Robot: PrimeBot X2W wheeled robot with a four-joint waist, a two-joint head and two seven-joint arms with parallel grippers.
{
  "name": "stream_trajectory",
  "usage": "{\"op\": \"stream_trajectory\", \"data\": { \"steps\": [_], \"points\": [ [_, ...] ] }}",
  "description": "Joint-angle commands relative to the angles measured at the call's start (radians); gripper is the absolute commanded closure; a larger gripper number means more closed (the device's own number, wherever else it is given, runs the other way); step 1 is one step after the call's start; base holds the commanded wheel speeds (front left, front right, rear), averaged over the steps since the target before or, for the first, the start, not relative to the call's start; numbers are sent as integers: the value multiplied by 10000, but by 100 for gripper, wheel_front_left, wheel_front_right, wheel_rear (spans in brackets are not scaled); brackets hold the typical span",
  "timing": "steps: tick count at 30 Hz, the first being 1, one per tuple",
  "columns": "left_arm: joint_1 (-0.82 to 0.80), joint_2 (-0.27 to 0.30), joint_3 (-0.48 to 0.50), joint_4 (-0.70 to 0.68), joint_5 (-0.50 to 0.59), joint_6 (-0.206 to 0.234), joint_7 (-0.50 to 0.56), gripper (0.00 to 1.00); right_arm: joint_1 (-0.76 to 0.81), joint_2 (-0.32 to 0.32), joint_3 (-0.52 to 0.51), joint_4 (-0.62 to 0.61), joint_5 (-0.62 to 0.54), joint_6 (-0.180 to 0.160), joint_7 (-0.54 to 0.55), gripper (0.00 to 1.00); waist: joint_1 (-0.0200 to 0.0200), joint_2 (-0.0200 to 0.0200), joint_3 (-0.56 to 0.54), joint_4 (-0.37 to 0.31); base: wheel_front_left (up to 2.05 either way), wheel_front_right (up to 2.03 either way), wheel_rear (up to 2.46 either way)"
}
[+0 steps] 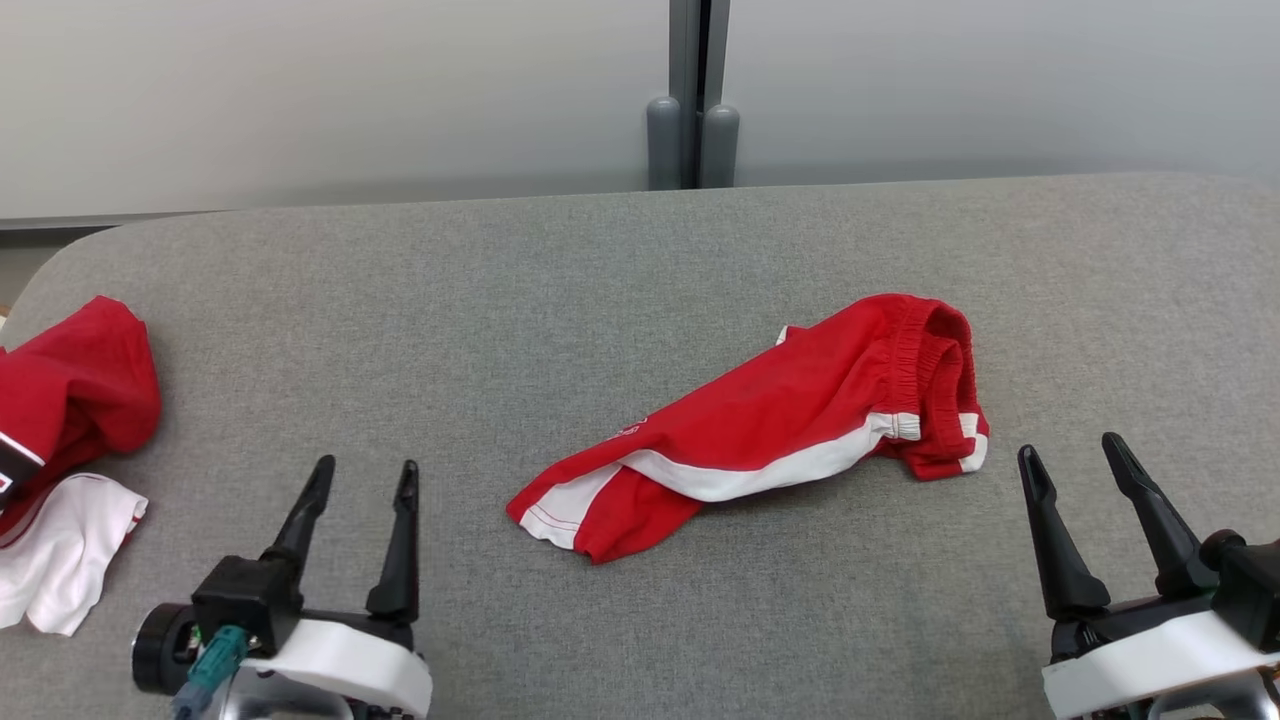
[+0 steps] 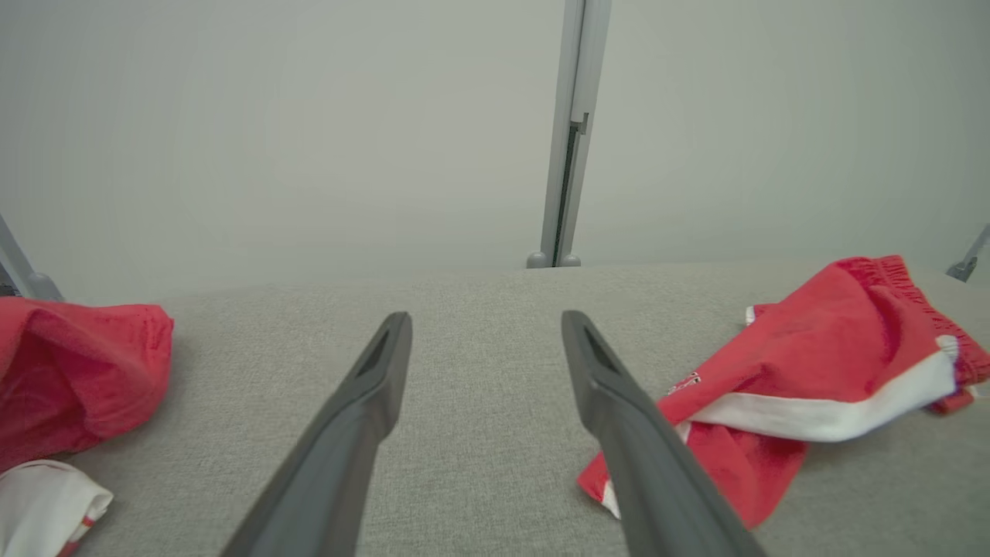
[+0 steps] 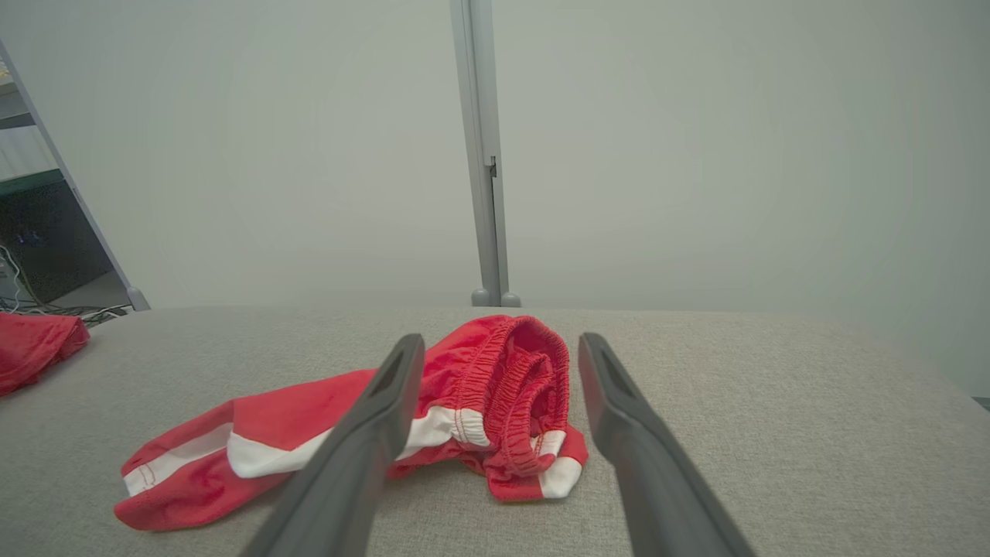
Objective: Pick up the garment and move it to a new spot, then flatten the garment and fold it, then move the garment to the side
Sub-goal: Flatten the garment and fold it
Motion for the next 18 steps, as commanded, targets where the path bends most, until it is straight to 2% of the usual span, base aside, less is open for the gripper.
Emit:
{"op": "stream_trajectory", "data": {
  "steps": [1, 5, 10, 18],
  "points": [
    [-195, -28, -89, -41, 35, -82, 43, 0, -20, -10, -31, -58, 10, 0, -11, 0, 0, 0, 50, 16, 0, 0, 0],
    [-558, -157, -749, 431, -59, -492, 756, 0, -179, 42, 74, -48, 73, -1, 18, 0, 0, 0, 249, -27, 0, 0, 0],
    [-1080, -389, -1516, 1815, -306, -863, 1521, 0, -382, 44, 218, 31, 127, 0, -17, 0, 0, 0, 630, -234, 0, 0, 0],
    [-2029, -687, -1807, 3877, -913, -857, 1427, 0, -476, 76, 165, 243, 153, 0, -82, 0, 0, 0, 1087, -480, 0, 0, 0]
  ]
}}
